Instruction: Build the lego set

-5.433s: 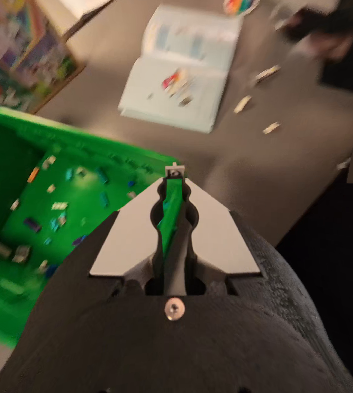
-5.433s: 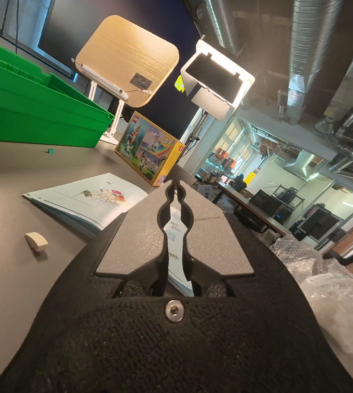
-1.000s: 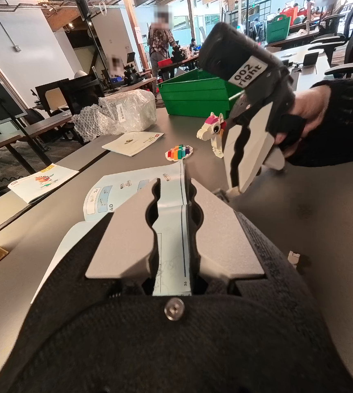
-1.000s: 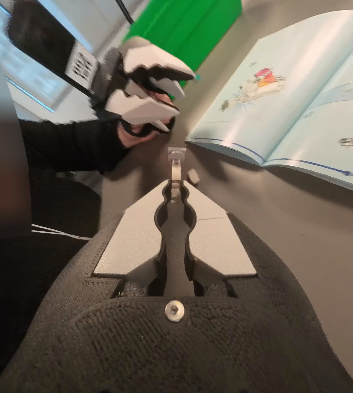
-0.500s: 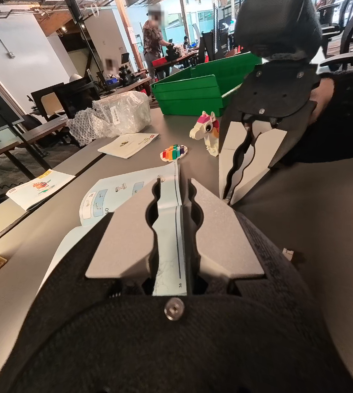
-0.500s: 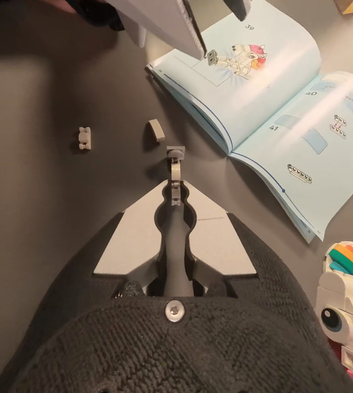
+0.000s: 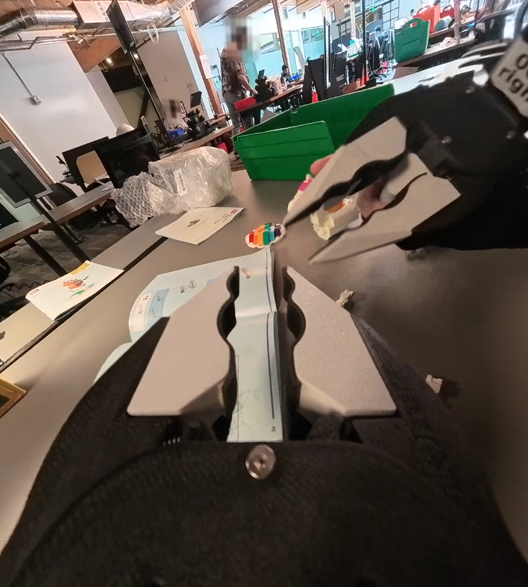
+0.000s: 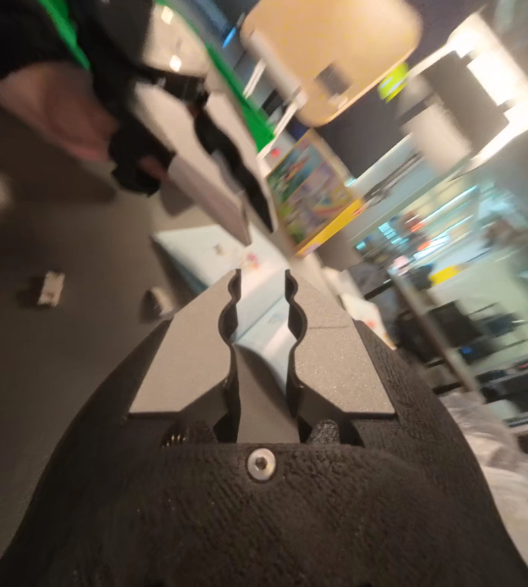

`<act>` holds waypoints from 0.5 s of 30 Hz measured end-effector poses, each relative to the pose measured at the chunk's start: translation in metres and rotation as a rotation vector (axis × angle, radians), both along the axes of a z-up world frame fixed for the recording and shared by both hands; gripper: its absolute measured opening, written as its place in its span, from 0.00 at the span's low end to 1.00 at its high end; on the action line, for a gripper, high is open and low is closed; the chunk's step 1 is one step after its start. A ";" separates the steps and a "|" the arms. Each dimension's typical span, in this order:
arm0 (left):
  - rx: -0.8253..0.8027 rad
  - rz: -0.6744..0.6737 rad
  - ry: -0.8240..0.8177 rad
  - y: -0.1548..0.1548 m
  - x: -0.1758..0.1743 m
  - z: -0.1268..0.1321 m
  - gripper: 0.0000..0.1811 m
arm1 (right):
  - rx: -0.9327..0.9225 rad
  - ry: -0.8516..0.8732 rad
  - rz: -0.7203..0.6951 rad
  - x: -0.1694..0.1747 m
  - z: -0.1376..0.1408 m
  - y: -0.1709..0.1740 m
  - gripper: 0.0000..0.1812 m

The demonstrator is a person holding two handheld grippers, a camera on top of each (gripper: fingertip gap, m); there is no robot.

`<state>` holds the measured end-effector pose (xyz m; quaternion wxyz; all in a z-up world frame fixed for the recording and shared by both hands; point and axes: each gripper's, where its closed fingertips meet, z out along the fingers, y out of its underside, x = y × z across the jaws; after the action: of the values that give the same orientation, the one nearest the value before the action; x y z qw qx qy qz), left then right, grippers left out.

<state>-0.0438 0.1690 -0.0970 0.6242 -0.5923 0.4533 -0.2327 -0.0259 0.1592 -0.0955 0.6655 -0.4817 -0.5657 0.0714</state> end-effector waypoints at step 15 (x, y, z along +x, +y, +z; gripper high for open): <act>0.096 0.289 -0.127 -0.043 -0.097 0.112 0.16 | 0.162 0.326 -0.055 0.019 0.042 -0.001 0.09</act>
<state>-0.1411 0.1265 0.0145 0.7061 -0.6050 0.3335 -0.1555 -0.0069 0.1580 -0.0538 0.7866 -0.4239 -0.4408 0.0847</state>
